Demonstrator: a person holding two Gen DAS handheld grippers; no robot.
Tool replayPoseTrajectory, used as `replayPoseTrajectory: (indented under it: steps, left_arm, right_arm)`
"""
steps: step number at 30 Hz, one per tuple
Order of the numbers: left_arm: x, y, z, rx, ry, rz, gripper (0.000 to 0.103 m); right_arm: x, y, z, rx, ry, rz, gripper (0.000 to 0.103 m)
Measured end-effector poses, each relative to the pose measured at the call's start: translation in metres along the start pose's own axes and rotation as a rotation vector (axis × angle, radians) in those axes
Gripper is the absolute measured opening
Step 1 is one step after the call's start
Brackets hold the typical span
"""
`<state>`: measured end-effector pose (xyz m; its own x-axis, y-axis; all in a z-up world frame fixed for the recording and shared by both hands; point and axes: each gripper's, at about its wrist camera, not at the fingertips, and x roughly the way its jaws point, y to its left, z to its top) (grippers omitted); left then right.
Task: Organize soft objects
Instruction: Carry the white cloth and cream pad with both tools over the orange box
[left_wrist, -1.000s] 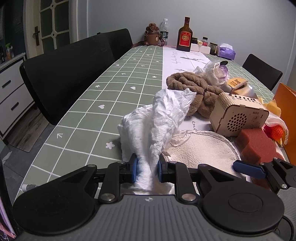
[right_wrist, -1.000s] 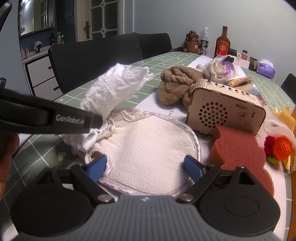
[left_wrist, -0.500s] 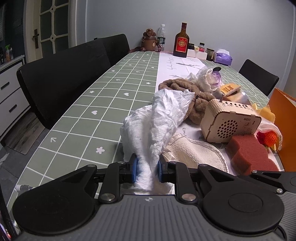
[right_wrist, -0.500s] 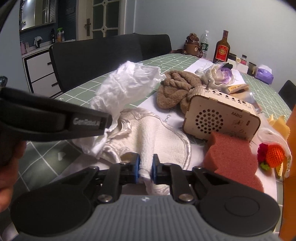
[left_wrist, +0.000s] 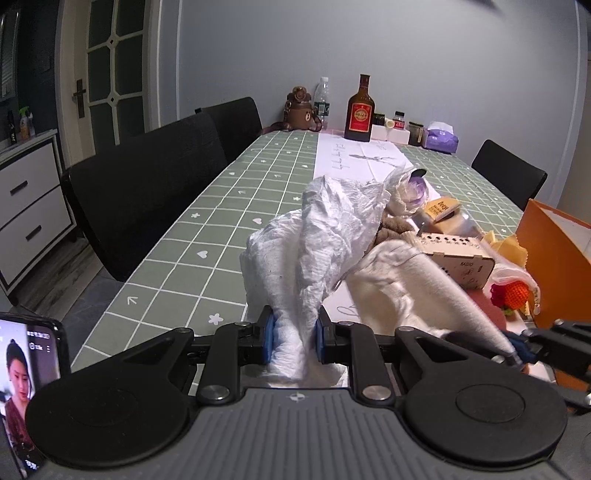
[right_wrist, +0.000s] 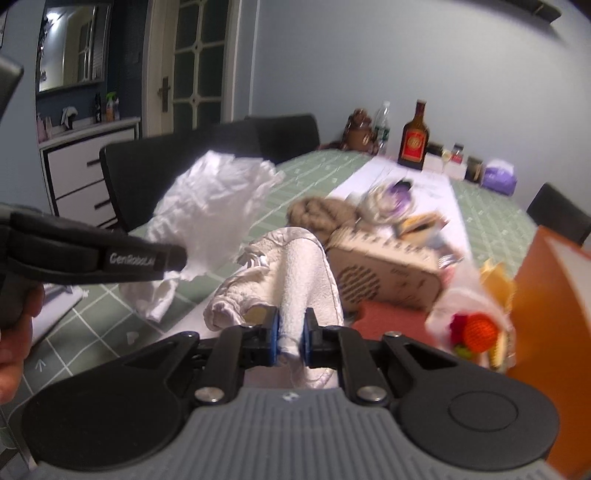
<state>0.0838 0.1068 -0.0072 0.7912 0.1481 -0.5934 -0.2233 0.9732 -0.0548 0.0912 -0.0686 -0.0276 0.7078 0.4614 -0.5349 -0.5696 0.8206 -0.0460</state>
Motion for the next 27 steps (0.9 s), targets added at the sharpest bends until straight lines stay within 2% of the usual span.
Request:
replayPoseTrajectory:
  steps: [13,17,20,24,27]
  left_arm:
    - [-0.053,-0.044,0.025,0.083,-0.119,-0.075,0.023]
    - [-0.064,-0.062,0.042,0.088,-0.113,-0.160,0.023]
    - [-0.072,-0.084,0.053,0.129,-0.131,-0.183,0.023]
    - [-0.071,-0.110,0.069,0.129,-0.061,-0.298,0.023]
    - [-0.067,-0.138,0.076,0.178,-0.022,-0.335,0.023]
  right_arm:
    - [-0.075,-0.057,0.025,0.084,-0.104,-0.029,0.011]
    - [-0.098,-0.077,0.038,0.060,-0.090,-0.074,0.011]
    - [-0.114,-0.096,0.048,0.052,-0.059,-0.098,0.011]
    - [-0.131,-0.128,0.059,0.080,-0.009,-0.123,0.011]
    - [-0.143,-0.151,0.062,0.090,0.029,-0.149,0.011]
